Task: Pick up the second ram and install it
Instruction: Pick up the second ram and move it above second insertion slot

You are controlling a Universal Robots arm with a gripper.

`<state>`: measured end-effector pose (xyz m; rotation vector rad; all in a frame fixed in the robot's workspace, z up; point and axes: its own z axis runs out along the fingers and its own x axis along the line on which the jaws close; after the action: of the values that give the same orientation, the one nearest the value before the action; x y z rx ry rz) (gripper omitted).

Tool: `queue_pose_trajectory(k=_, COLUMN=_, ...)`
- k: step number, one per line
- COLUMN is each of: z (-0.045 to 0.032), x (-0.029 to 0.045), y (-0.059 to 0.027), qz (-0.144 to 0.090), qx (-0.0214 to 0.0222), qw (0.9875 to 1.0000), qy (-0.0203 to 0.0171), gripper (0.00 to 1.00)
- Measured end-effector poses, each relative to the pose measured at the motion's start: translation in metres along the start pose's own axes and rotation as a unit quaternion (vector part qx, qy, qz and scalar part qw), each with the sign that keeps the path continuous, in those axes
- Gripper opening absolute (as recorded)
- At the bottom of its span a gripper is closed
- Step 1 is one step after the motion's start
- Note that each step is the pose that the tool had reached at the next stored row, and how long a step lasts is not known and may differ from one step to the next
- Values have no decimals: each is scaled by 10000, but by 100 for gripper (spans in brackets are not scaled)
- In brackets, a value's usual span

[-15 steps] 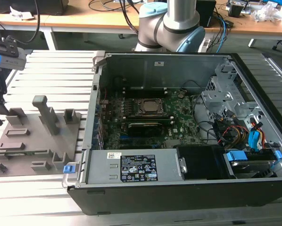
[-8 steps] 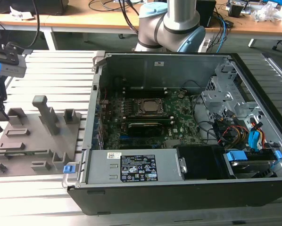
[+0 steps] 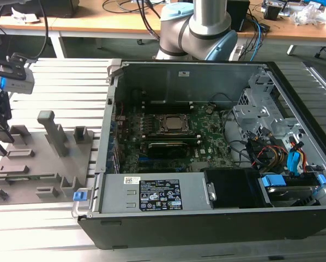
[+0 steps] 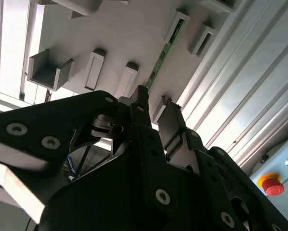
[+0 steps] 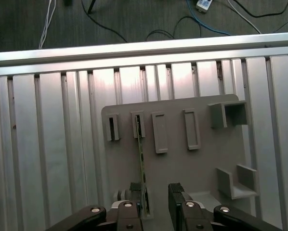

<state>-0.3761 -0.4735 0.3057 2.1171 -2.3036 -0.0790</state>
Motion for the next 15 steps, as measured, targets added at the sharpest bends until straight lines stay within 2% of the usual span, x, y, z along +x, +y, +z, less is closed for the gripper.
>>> queue_pose_trajectory(k=15, z=126, x=4, y=-6, qz=0, qx=0, qw=10000, qy=0, gripper=36)
